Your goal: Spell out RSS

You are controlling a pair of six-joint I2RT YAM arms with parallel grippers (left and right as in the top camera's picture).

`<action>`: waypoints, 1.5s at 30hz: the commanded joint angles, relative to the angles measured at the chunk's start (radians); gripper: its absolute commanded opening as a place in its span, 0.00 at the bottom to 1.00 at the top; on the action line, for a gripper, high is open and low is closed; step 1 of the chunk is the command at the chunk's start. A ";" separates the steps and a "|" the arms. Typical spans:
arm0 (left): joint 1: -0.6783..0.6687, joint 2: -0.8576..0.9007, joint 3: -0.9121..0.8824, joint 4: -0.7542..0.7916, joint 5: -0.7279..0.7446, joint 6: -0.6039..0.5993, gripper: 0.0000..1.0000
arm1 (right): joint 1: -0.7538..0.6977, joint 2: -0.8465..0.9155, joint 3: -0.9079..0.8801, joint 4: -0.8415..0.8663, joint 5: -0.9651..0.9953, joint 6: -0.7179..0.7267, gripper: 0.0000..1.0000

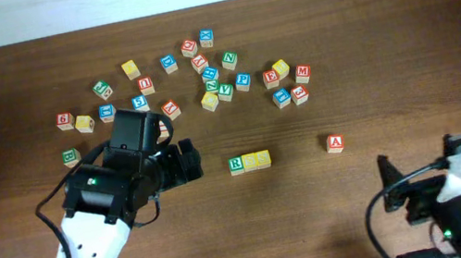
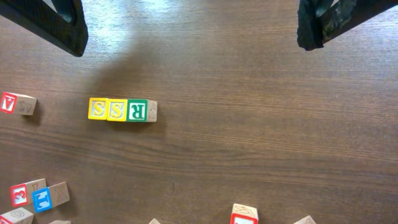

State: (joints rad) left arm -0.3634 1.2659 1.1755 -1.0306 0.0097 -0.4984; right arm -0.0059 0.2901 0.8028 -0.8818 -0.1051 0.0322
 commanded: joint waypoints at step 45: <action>0.005 -0.011 0.005 0.000 -0.010 0.002 0.99 | -0.008 -0.287 -0.797 0.801 0.106 0.002 0.98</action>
State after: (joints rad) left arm -0.3634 1.2659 1.1755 -1.0321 0.0097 -0.4984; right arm -0.0063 0.0139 0.0116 -0.0746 -0.0071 0.0265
